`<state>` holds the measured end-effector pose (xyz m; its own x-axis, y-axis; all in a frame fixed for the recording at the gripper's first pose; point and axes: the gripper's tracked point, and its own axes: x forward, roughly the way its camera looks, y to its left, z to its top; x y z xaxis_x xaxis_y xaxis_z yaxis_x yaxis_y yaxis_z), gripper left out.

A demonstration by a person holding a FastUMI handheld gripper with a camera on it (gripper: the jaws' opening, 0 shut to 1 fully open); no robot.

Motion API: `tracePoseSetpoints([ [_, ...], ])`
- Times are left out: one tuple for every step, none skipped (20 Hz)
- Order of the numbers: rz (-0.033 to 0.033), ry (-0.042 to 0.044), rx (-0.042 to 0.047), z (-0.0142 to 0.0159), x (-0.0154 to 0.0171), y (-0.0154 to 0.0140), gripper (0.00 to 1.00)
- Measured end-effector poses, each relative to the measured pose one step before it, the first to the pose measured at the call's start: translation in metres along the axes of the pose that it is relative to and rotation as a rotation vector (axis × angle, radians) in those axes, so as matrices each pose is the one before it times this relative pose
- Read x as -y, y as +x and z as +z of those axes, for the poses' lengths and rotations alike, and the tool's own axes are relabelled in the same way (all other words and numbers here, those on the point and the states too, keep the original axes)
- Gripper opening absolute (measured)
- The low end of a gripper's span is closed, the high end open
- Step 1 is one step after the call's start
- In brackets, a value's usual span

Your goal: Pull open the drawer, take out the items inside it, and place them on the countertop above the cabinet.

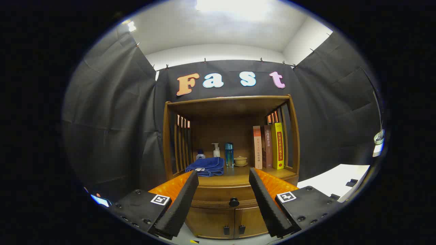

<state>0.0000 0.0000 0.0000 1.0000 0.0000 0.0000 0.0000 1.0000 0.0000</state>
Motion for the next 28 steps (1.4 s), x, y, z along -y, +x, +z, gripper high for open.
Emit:
tracePoseSetpoints([
  [0.00051,-0.00027,-0.00029,0.00018,-0.00072,0.00038,0.98],
  [0.00034,0.00006,-0.00023,-0.00030,-0.00056,0.00049,0.98],
  [0.00026,0.00035,0.00019,0.00022,-0.00016,-0.00037,0.98],
  [0.00066,0.00037,-0.00049,-0.00067,-0.00080,0.00043,0.98],
  [0.00012,0.00047,-0.00059,-0.00043,-0.00024,-0.00039,0.98],
  [0.00017,0.00054,0.00015,0.00021,0.00017,-0.00012,0.98],
  [-0.00043,0.00069,-0.00111,-0.00050,0.00023,0.00056,0.98],
  [0.00017,0.00040,0.00006,-0.00009,-0.00005,0.00119,0.98],
  [-0.00062,-0.00011,-0.00002,-0.00027,-0.00014,-0.00063,0.98],
  [-0.00070,-0.00021,0.00030,0.00023,-0.00052,0.00067,0.98],
  [-0.00034,0.00045,-0.00007,-0.00015,0.00047,-0.00142,0.98],
  [-0.00026,0.00029,0.00030,0.00009,-0.00025,-0.00020,0.98],
  [-0.00091,0.00025,0.00078,0.00069,0.00177,0.00006,0.98],
  [0.00002,-0.00040,0.00032,-0.00103,0.00043,-0.00025,0.98],
  [0.00054,-0.00009,-0.00033,0.00007,-0.00085,0.00057,0.98],
  [0.00044,0.00099,-0.00082,-0.00011,-0.00070,0.00080,0.98],
  [0.00032,0.00226,-0.00150,-0.00097,0.00011,0.00087,0.98],
  [0.00056,0.00232,-0.00158,-0.00092,-0.00019,0.00118,0.98],
  [-0.00078,0.00221,-0.00110,-0.00158,0.00062,-0.00078,0.98],
  [-0.00139,0.00083,-0.00079,-0.00059,0.00063,0.00045,0.98],
  [-0.00135,-0.00032,-0.00057,-0.00009,0.00053,-0.00025,0.98],
  [-0.00082,-0.00001,0.00052,0.00045,0.00035,-0.00028,0.98],
  [-0.00132,0.00023,0.00039,0.00038,0.00037,0.00040,0.98],
  [-0.00108,0.00054,0.00062,-0.00007,0.00052,0.00000,0.98],
  [-0.00055,0.00013,0.00064,-0.00065,0.00008,-0.00011,0.98],
  [0.00011,-0.00018,0.00019,-0.00019,0.00006,0.00023,0.98],
  [0.00048,-0.00020,0.00034,-0.00050,0.00044,-0.00122,0.98],
  [0.00034,-0.00021,-0.00009,-0.00001,-0.00052,-0.00056,0.98],
])
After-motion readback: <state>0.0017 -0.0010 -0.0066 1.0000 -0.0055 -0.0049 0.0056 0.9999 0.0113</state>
